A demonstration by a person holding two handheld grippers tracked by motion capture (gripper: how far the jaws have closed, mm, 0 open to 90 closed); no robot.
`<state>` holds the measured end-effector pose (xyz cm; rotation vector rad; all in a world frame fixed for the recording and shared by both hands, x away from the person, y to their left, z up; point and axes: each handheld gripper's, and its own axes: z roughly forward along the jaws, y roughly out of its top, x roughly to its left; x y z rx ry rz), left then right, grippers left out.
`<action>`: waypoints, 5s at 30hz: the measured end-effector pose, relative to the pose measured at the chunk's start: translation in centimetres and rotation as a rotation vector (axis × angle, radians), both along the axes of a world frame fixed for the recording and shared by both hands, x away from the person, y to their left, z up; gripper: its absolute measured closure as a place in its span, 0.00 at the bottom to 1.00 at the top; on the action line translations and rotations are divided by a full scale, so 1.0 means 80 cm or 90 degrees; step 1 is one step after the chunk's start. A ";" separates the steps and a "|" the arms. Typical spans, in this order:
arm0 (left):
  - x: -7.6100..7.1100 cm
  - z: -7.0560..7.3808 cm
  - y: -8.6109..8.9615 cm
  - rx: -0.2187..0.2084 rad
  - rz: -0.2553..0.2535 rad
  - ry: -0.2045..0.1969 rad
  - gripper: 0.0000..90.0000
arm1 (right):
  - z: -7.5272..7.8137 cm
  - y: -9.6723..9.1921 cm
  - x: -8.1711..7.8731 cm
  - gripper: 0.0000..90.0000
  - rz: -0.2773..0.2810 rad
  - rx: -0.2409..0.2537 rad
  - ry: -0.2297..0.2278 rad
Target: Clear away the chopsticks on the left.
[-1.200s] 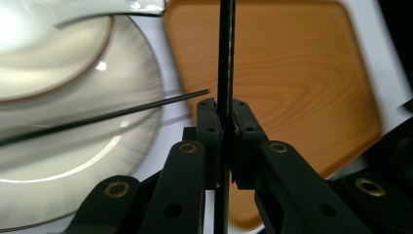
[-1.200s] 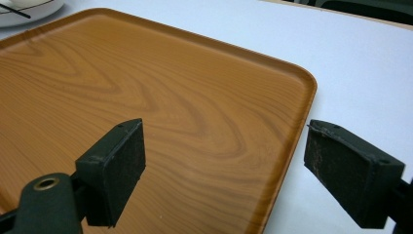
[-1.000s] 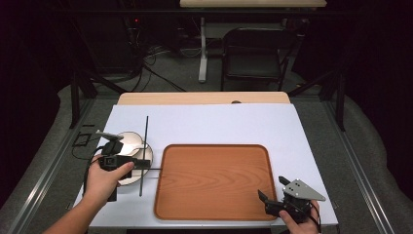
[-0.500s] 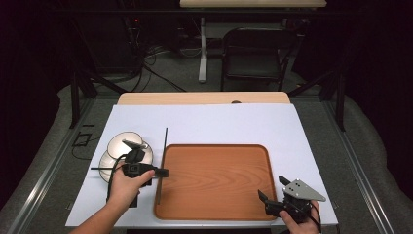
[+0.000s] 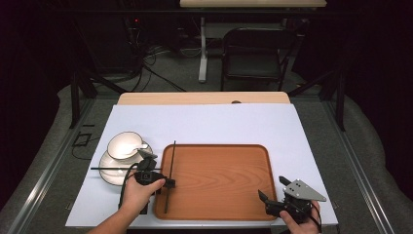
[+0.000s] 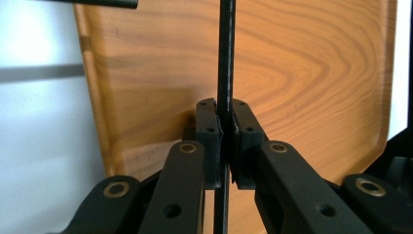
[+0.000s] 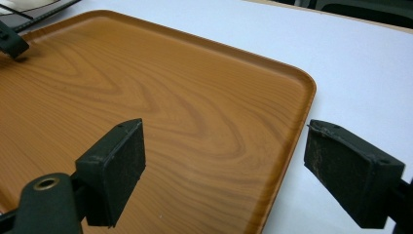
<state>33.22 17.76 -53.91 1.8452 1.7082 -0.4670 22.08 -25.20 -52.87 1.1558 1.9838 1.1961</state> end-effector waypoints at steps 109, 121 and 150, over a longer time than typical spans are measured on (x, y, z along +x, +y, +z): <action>-0.042 0.072 0.134 0.605 -0.536 -0.551 0.57 | 0.000 0.000 0.000 0.16 -0.003 -0.001 0.002; -0.032 0.049 0.145 0.632 -0.605 -0.536 0.68 | 0.000 0.000 0.001 0.16 -0.004 0.000 0.005; -0.009 0.012 0.142 0.697 -0.664 -0.533 0.83 | 0.000 0.000 0.001 0.16 0.000 -0.001 0.006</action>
